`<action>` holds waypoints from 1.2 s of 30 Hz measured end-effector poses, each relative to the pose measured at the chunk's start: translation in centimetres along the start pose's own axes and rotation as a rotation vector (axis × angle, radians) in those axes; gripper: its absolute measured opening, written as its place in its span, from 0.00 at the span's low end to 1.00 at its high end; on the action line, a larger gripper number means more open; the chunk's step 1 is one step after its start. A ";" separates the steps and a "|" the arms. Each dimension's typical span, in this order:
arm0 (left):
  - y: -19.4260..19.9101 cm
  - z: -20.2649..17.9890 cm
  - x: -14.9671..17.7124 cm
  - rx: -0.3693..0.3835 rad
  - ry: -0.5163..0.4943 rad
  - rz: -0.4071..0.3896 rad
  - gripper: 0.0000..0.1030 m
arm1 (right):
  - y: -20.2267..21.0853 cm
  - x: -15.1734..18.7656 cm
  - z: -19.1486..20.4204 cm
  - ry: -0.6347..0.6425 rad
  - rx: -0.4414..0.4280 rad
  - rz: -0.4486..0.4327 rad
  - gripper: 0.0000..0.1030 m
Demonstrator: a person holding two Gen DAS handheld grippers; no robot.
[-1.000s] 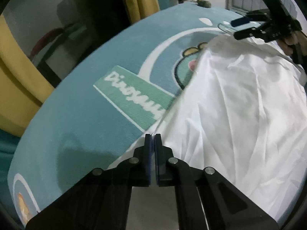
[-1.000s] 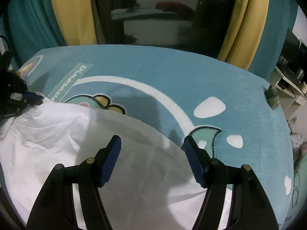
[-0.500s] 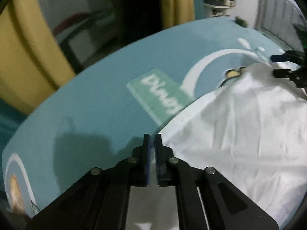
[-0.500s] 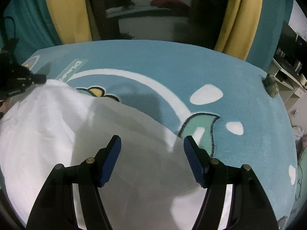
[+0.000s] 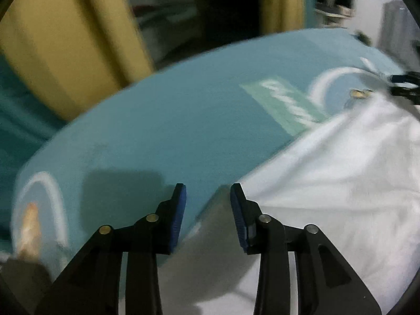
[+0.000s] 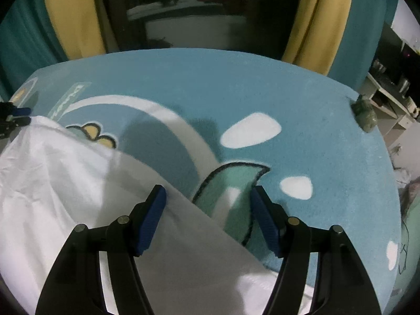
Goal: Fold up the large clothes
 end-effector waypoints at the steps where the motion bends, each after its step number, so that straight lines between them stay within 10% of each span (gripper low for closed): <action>1: 0.4 0.7 0.0 -0.025 0.018 -0.016 0.36 | 0.2 0.0 -0.3 -0.006 0.038 -0.001 0.66; 6: 6.0 4.4 2.1 0.032 0.226 -0.115 0.36 | 2.9 -0.2 0.8 -0.024 0.027 -0.065 0.66; 12: 8.4 2.9 8.4 0.174 0.234 -0.070 0.36 | 8.3 0.3 7.8 -0.050 -0.191 -0.176 0.66; 17: 6.5 3.9 12.0 0.041 0.221 -0.016 0.36 | 10.4 2.0 13.8 0.027 -0.264 -0.171 0.66; 21: 6.4 8.2 12.2 -0.109 0.371 -0.021 0.37 | 9.4 4.8 16.3 0.148 -0.152 -0.105 0.66; 29: 6.1 5.9 12.0 0.085 0.366 -0.039 0.45 | 11.2 6.9 14.6 0.028 -0.092 -0.130 0.66; 31: 6.1 5.6 11.8 0.071 0.320 -0.052 0.05 | 12.1 7.2 14.7 0.006 -0.086 -0.151 0.66; 36: 5.7 7.1 11.1 0.006 0.344 -0.067 0.03 | 10.6 8.8 14.3 -0.004 -0.012 -0.096 0.68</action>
Point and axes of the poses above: each gripper's, at about its wrist camera, not at the fingertips, and y roughly against the way its jaws point, z to its left, x to its underside, the point moved 8 cm from there along -y, roughly the way its jaws point, and after that the axes turned 5 degrees about y, right-handed, at the moved point
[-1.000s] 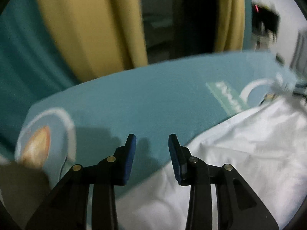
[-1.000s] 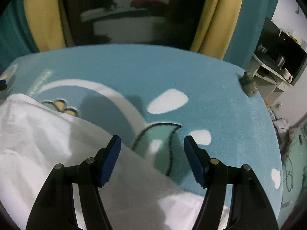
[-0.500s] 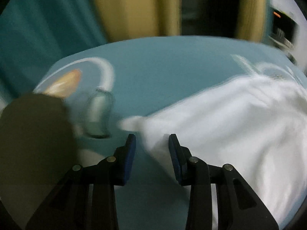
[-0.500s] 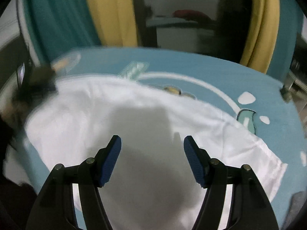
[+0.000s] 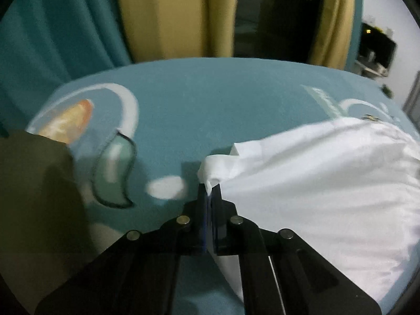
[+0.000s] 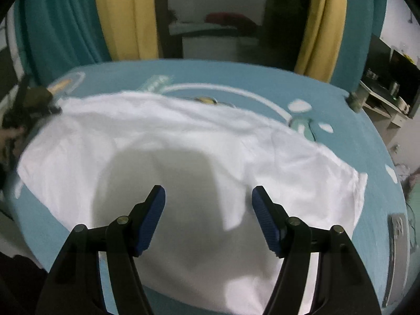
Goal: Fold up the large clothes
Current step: 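Release the garment and move both grippers back above the folded strip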
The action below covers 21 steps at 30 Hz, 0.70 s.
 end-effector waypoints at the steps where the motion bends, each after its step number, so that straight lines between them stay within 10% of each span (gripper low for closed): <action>1: -0.1 0.2 0.0 0.000 0.026 0.006 0.04 | -0.5 0.6 -0.5 -0.012 0.013 0.015 0.69; 8: 4.4 -0.5 -0.4 -0.084 0.092 -0.072 0.22 | 0.6 1.4 -2.6 -0.103 0.046 -0.011 0.80; 12: 8.0 -3.1 -0.5 0.020 0.128 -0.157 0.45 | 2.5 1.2 -2.7 -0.121 0.043 -0.054 0.80; 21: 7.8 -13.0 8.9 0.217 0.110 0.011 0.46 | 2.1 3.0 -1.5 -0.073 0.074 -0.026 0.80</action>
Point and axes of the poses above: each gripper's, at about its wrist camera, not at the fingertips, and y roughly against the way its jaws point, z to its left, x to its underside, the point moved 8 cm from there along -y, roughly the way its jaws point, and after that the axes turned 5 degrees about y, right-handed, at the moved point
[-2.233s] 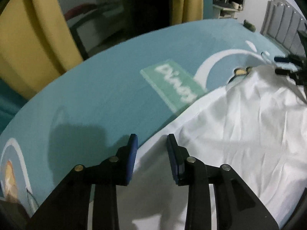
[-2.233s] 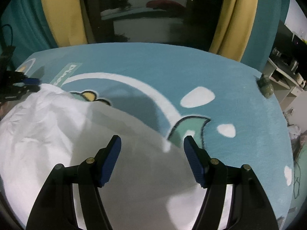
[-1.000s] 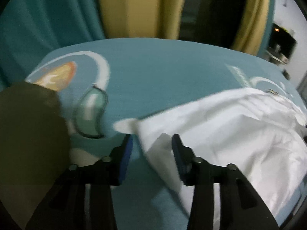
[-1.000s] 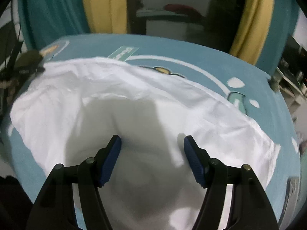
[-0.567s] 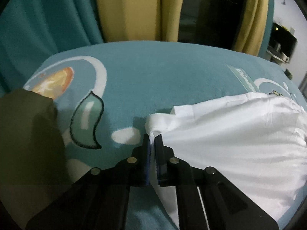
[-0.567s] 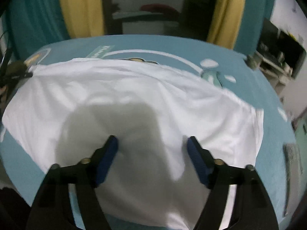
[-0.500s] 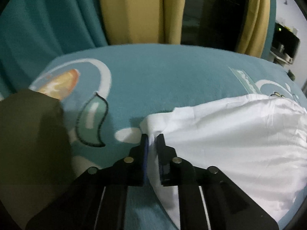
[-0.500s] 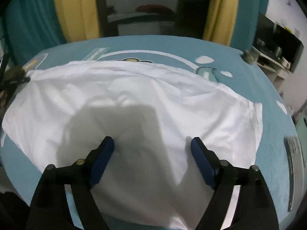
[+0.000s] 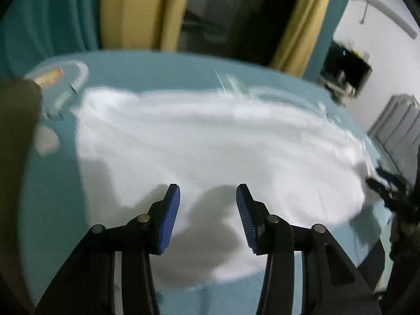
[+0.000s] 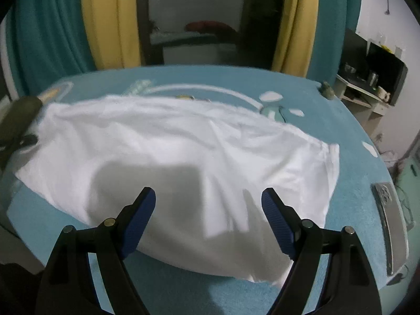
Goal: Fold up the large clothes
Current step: 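Release the garment and move both grippers back above the folded strip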
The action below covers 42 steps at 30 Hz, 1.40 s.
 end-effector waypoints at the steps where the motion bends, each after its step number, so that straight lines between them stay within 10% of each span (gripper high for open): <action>1: -0.5 -0.2 0.9 -0.016 -0.004 0.013 0.46 | -0.4 0.6 -0.3 -0.003 0.007 0.016 0.80; 12: 0.4 -1.0 2.3 -0.199 -0.171 -0.057 0.46 | 2.0 3.1 -1.9 -0.058 -0.018 -0.015 0.80; 21: 5.1 -5.3 1.1 -0.058 -0.189 -0.180 0.46 | 3.9 3.8 -3.8 -0.092 0.031 -0.008 0.80; 33: 4.2 -8.6 3.1 0.034 -0.228 -0.110 0.46 | 5.0 5.7 -5.9 -0.168 0.026 0.010 0.84; 42: 3.5 -8.7 2.8 0.029 -0.224 -0.087 0.46 | 2.9 6.6 -4.6 -0.286 -0.159 0.047 0.89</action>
Point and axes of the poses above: each gripper's, at about its wrist camera, not at the fingertips, and y roughly against the way its jaws point, z to its left, x to its underside, the point moved 8 cm from there along -y, roughly the way its jaws point, and after that the axes turned 5 degrees about y, right-handed, at the moved point
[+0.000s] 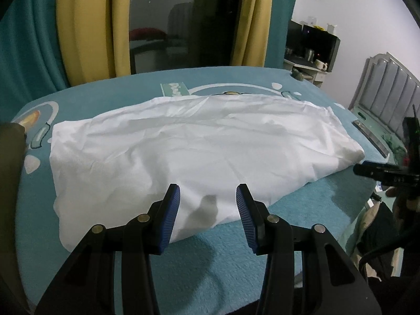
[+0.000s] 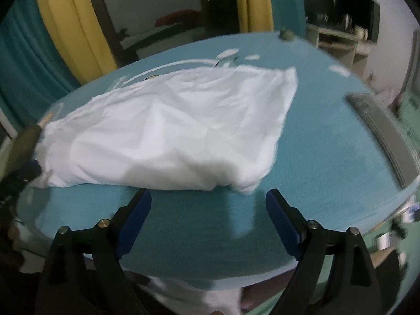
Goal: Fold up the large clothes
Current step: 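Release the garment and move both grippers back above the folded strip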
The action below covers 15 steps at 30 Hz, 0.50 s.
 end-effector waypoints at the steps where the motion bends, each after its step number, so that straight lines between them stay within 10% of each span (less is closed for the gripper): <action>1: -0.1 -0.1 -0.1 0.000 0.000 0.000 0.46 | -0.1 -0.2 0.2 0.005 0.001 -0.018 0.91; 15: -4.5 -2.1 -6.0 0.016 0.008 -0.036 0.46 | -2.8 -4.6 -0.1 -0.140 -0.124 -0.108 1.00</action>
Point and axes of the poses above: each gripper's, at about its wrist camera, not at the fingertips, and y roughly against the way its jaws point, z to its left, x to its underside, the point moved 8 cm from there along -y, roughly the way its jaws point, and after that the axes turned 5 degrees about y, right-handed, at the moved point
